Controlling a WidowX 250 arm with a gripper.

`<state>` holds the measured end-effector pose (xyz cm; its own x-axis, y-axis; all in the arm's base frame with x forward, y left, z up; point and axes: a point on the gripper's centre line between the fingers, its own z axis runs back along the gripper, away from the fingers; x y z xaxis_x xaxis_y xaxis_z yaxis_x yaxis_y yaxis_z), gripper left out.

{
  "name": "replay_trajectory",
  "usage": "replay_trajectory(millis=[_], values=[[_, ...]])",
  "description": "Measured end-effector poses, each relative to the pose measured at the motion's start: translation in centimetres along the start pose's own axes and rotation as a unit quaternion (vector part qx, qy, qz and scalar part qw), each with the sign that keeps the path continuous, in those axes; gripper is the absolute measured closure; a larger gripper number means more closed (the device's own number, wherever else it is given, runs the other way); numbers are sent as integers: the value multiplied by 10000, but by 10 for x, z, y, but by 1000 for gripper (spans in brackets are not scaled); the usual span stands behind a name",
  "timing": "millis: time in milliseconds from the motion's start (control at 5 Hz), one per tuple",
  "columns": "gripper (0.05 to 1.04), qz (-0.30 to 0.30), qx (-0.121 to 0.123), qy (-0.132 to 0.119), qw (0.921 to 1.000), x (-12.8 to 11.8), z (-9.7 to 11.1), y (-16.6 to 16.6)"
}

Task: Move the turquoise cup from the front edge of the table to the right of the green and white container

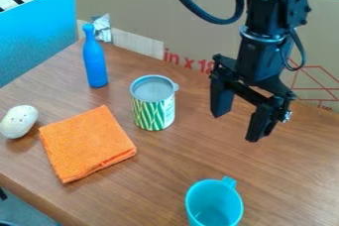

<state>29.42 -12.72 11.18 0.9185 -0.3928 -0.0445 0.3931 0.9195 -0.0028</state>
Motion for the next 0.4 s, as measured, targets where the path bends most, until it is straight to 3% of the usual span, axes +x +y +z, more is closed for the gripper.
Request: replay_trajectory(millis=[200,400], values=[[83,-15,1,138,9999,-2,-11,-1],[83,-136,16,16,9999,-14,-18,-21]])
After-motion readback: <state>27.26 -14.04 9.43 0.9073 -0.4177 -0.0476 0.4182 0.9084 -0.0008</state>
